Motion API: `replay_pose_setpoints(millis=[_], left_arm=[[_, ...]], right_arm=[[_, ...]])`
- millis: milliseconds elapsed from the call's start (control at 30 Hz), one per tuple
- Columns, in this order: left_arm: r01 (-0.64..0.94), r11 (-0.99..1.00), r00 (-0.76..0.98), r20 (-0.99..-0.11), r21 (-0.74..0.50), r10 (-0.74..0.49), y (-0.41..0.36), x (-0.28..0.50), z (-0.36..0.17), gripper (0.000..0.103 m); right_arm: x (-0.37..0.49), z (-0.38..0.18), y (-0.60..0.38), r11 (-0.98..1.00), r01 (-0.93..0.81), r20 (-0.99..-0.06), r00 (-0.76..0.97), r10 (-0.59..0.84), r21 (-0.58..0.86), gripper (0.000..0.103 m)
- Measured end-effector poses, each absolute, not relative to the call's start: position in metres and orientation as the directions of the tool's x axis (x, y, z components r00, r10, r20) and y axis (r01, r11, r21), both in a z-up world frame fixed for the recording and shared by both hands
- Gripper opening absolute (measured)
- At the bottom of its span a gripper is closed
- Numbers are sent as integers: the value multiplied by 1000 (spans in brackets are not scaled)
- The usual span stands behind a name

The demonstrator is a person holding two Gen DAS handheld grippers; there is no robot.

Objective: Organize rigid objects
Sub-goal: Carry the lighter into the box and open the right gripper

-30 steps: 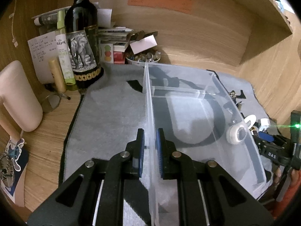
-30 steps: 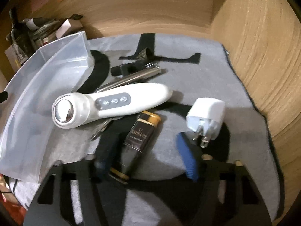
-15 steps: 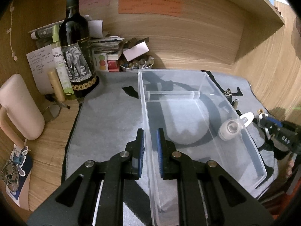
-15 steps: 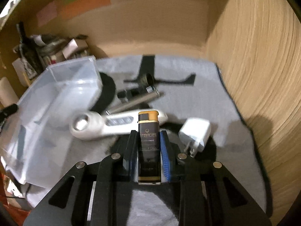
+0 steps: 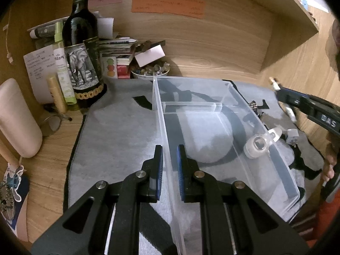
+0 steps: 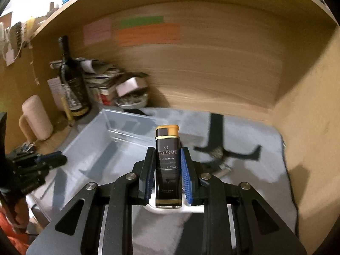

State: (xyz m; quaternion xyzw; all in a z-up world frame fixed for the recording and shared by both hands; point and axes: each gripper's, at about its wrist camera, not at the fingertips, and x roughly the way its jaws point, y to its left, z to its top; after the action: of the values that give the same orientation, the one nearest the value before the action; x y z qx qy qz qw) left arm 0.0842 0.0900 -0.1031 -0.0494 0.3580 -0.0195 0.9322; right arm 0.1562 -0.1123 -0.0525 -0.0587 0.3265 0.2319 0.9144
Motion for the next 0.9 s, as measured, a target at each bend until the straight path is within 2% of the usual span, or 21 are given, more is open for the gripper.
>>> replay_pose_setpoints(millis=[667,900], left_arm=[[46,987,732,-667,-155,-139,96,92,-112,13],[34,987,732,-668,-156,-131,96,92,-112,13]], right_arm=[[190,-92,-10,759,-651,-789,471,395,-8,22],[198,-97,2,734,-680,-815,425,393,-1,22]])
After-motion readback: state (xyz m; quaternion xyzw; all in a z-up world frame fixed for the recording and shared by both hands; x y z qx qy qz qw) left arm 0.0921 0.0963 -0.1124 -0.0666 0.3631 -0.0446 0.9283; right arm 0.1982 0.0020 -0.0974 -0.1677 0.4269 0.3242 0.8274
